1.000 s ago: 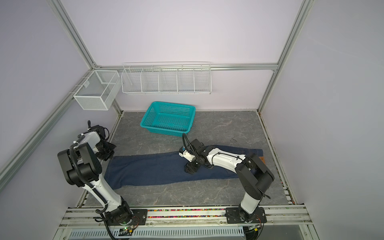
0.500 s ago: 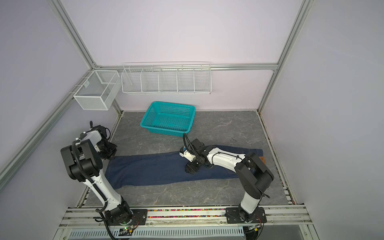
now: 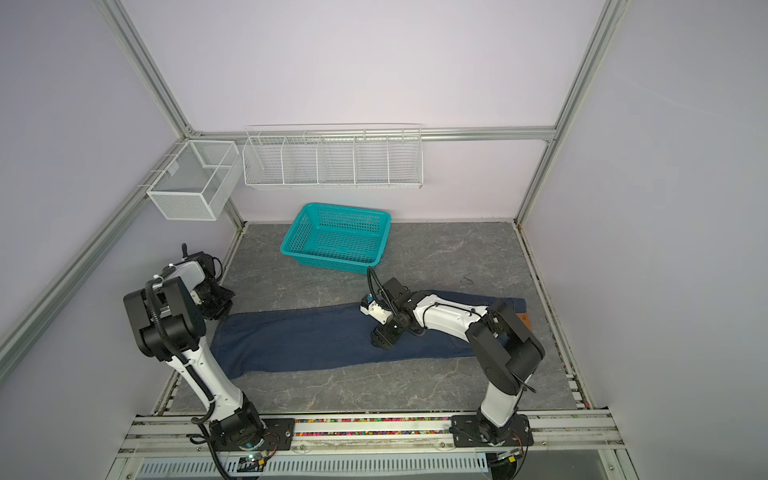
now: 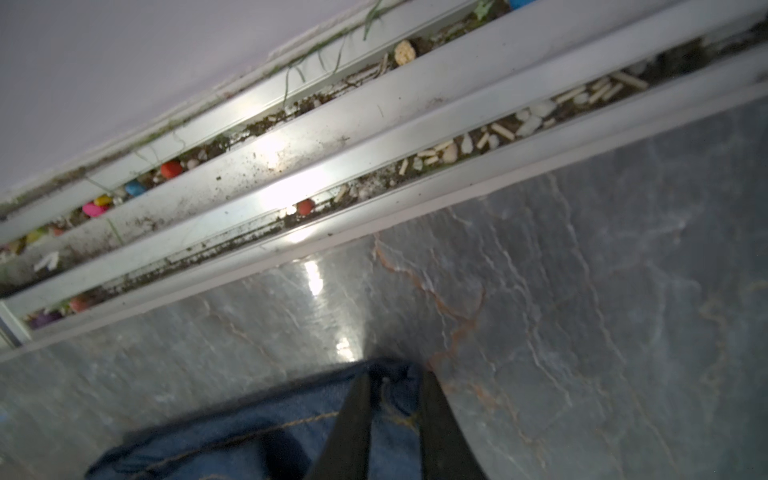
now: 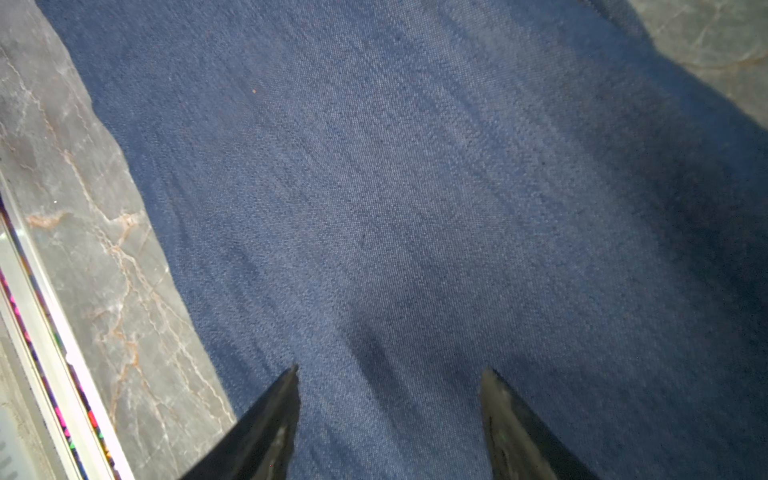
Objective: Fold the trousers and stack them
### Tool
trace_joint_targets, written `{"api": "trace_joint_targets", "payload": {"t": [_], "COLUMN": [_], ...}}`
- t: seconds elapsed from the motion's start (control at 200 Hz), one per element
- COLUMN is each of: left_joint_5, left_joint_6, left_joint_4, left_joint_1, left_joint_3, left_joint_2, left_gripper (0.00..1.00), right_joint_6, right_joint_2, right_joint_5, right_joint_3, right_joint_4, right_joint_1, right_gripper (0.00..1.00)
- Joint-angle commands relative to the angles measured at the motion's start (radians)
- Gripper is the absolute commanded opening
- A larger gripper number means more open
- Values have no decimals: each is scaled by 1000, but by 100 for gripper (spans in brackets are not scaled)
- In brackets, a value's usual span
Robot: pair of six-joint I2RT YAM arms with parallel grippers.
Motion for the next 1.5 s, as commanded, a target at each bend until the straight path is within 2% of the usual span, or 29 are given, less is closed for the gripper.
{"api": "trace_joint_targets", "payload": {"t": [0.0, 0.24, 0.44, 0.725, 1.125, 1.389, 1.494], "left_joint_5": [-34, -60, -54, -38, -25, 16, -6], "left_joint_6": [-2, 19, 24, 33, 52, 88, 97], "left_joint_4": [-15, -65, -74, -106, -135, -116, -121], "left_joint_1": [-1, -1, -2, -1, -22, -22, -22], "left_joint_3": [18, 40, 44, 91, 211, 238, 252], "left_joint_2": [20, -32, -62, -80, 1, 48, 81], "left_gripper": [12, 10, 11, 7, 8, 10, 11], "right_joint_6": [-27, -27, -27, -30, -32, -5, 6], "right_joint_2": [11, 11, 8, 11, 74, 106, 101], "right_joint_5": [-25, -25, -28, -28, 79, 93, 98], "right_joint_3": [16, 19, 16, 22, 46, 69, 67], "right_joint_4": [-25, -24, -27, -27, -68, -94, -99], "right_joint_1": [-6, -6, -5, -7, -31, -43, -52], "right_gripper": [70, 70, 70, 70, 70, 70, 70]}}
